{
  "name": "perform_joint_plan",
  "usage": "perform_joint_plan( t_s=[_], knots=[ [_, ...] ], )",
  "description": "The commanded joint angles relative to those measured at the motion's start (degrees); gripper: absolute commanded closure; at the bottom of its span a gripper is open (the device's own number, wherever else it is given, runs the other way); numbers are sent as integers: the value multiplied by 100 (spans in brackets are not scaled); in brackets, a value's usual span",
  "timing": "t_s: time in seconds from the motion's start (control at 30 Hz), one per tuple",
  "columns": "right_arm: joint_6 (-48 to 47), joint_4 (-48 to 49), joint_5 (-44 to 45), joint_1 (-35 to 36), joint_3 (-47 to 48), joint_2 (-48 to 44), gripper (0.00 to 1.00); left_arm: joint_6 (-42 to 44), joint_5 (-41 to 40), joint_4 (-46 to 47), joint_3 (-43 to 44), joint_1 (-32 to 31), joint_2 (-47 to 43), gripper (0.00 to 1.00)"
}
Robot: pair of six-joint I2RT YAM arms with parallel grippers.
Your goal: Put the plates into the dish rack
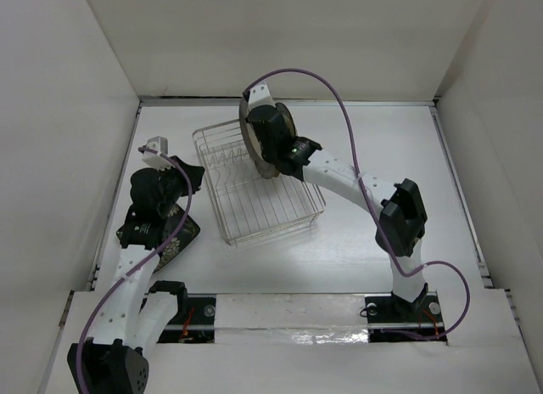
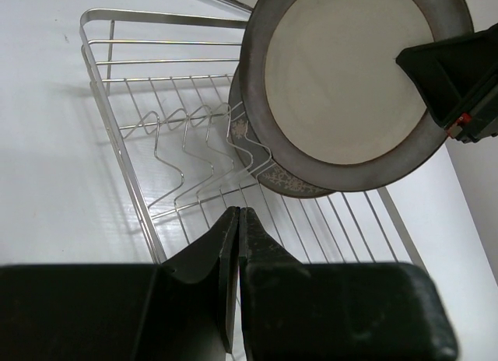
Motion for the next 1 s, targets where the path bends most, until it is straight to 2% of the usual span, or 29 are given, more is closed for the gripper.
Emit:
perform_joint_plan(
  t_s=[0.0, 0.07, 0.23, 0.33, 0.47, 0.57, 0.97],
  knots=[
    [9, 662, 485, 54, 393, -249, 100, 93, -74, 135, 267, -41, -2, 100],
    [26, 723, 881, 54, 350, -310, 100, 85, -40, 126, 267, -41, 33, 100],
    [377, 890, 1118, 54, -142, -740, 100, 41, 14, 214, 249, -41, 33, 100],
    [501, 1049, 892, 54, -239, -820, 100, 49, 101, 188, 267, -41, 95, 100],
    [527, 733, 979, 54, -107, -539, 100, 41, 14, 223, 231, -41, 34, 100],
    [589, 794, 708, 54, -239, -486, 100, 76, 75, 153, 266, -41, 121, 100],
    [993, 697, 372, 220, -353, 155, 100, 321, -558, -120, 346, -41, 490, 100]
  ],
)
